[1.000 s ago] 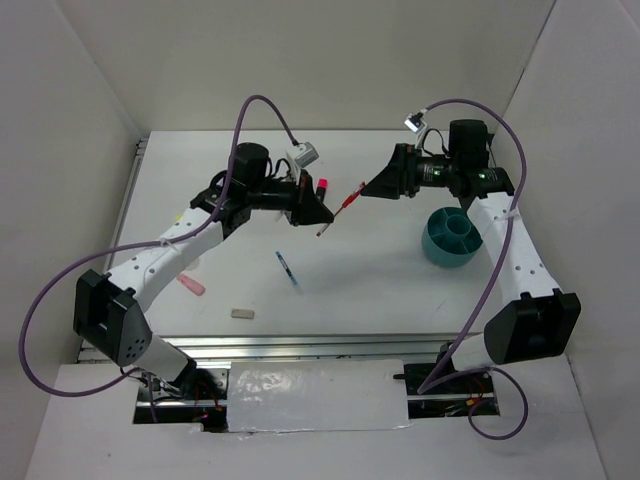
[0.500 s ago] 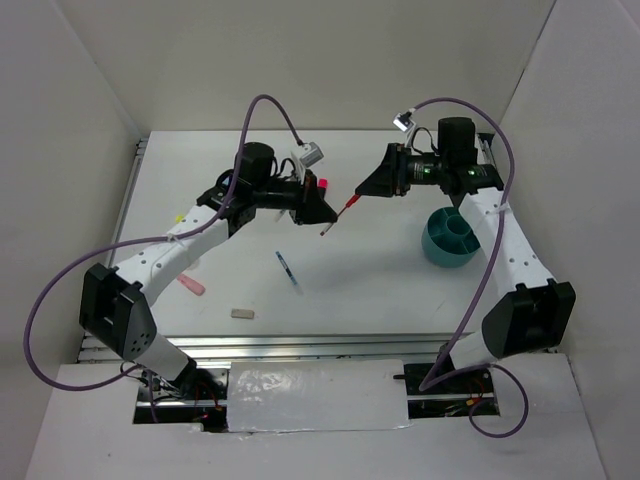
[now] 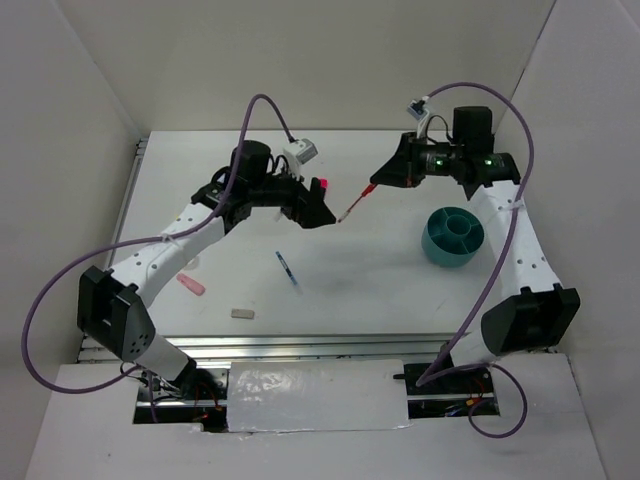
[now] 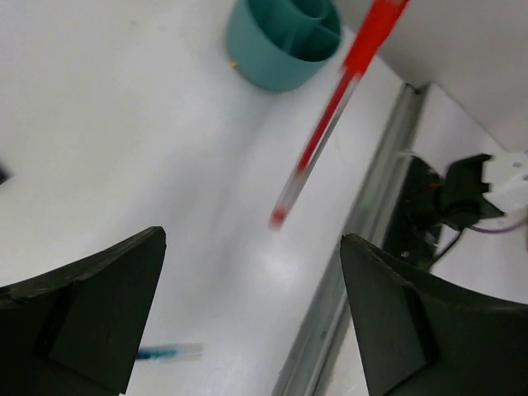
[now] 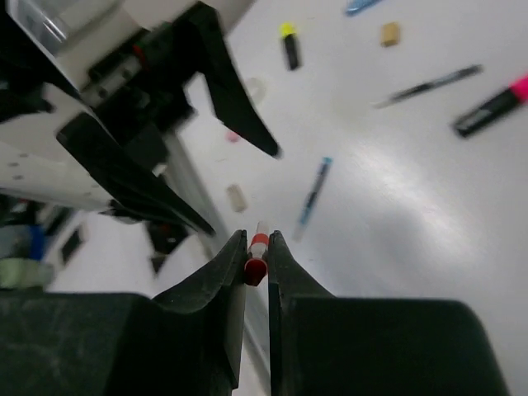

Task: Sort the stationery into containers
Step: Place the pen in the storage box, then pick up the pen from the center of the board.

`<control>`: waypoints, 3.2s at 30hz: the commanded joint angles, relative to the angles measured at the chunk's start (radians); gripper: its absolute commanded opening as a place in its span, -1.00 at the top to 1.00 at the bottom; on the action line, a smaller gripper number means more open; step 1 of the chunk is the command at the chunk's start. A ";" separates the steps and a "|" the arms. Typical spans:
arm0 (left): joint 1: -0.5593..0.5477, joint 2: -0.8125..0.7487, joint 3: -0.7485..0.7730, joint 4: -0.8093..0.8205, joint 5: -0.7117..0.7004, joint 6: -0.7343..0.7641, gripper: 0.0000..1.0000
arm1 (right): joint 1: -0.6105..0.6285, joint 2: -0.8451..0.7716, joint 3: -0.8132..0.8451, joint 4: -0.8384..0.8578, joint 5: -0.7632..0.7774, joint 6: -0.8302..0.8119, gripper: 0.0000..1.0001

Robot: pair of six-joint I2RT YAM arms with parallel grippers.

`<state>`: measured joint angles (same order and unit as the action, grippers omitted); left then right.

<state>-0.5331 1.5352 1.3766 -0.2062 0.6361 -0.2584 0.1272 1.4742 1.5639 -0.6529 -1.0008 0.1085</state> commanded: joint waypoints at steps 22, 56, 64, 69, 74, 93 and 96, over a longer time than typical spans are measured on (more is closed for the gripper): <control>0.220 -0.214 -0.149 -0.199 -0.383 0.248 -0.99 | -0.432 -0.112 -0.074 -0.189 0.674 -0.538 1.00; 0.010 0.427 0.173 -0.820 -0.239 1.887 -0.50 | -0.434 -0.144 -0.068 -0.252 0.535 -0.478 -0.07; -0.016 0.473 0.101 -0.799 -0.300 1.958 -0.30 | -0.446 -0.189 -0.051 -0.294 0.429 -0.423 -0.06; -0.013 0.461 -0.008 -0.705 -0.315 1.957 -0.19 | -0.449 -0.218 -0.080 -0.286 0.386 -0.388 -0.04; 0.002 0.439 -0.085 -0.570 -0.293 1.892 0.14 | -0.454 -0.279 -0.136 -0.242 0.308 -0.330 -0.03; -0.066 -0.013 -0.040 -0.075 -0.132 0.340 1.00 | -0.193 -0.310 -0.237 0.018 0.053 0.054 -0.72; -0.097 -0.111 -0.121 0.039 -0.196 0.277 1.00 | -0.161 -0.281 -0.263 0.067 0.010 0.112 -0.70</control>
<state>-0.5953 1.4971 1.3228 -0.3321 0.4828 0.2504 -0.0551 1.1744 1.3140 -0.6899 -0.9226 0.1169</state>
